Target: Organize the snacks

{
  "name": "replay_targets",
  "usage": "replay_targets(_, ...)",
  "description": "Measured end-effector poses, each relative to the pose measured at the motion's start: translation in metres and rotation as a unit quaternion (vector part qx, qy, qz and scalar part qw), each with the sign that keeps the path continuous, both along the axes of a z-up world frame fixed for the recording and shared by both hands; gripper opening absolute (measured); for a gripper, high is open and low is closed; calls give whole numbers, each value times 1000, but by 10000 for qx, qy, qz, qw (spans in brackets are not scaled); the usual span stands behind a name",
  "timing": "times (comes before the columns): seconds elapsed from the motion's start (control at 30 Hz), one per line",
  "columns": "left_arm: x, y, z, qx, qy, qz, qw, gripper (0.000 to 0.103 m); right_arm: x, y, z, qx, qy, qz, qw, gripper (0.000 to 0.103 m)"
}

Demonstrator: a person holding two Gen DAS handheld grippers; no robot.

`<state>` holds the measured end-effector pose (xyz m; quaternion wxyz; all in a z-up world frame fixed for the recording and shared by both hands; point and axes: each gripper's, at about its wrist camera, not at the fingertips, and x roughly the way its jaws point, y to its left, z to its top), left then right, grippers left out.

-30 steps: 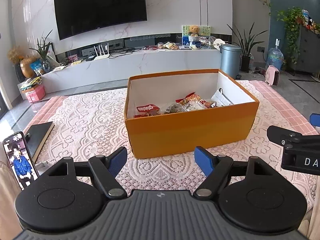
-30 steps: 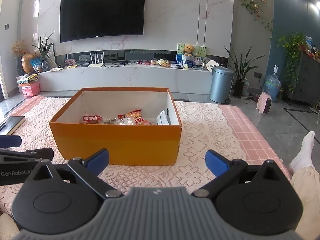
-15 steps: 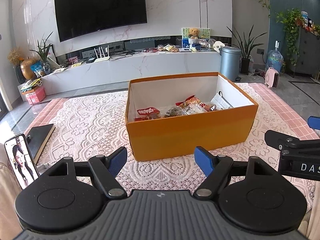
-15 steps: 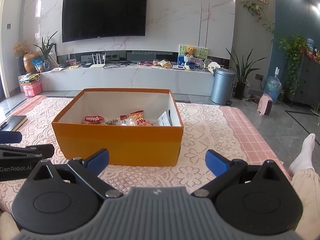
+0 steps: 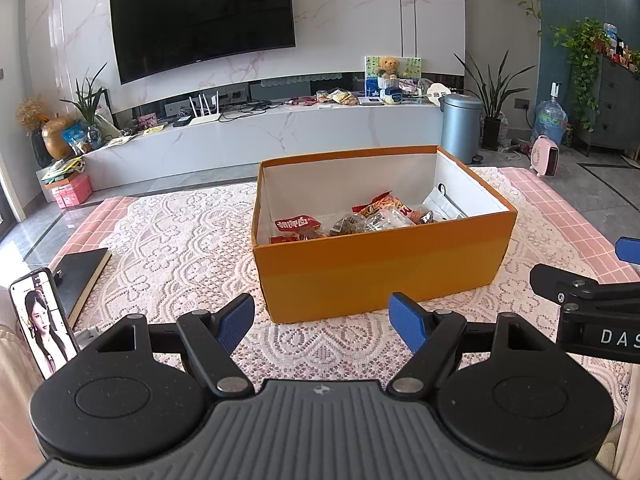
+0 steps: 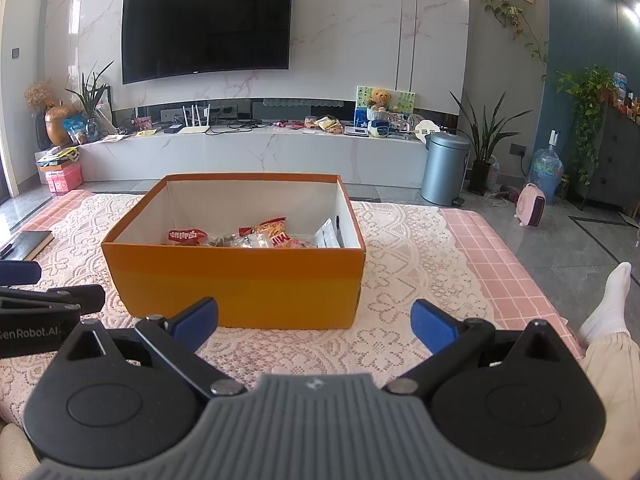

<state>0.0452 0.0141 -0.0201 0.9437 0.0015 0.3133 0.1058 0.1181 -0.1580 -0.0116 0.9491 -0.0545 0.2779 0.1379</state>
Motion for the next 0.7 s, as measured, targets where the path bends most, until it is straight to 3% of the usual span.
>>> replay_targets(0.7, -2, 0, 2, -42, 13, 5, 10000, 90, 0, 1, -2, -16, 59, 33, 10000, 99)
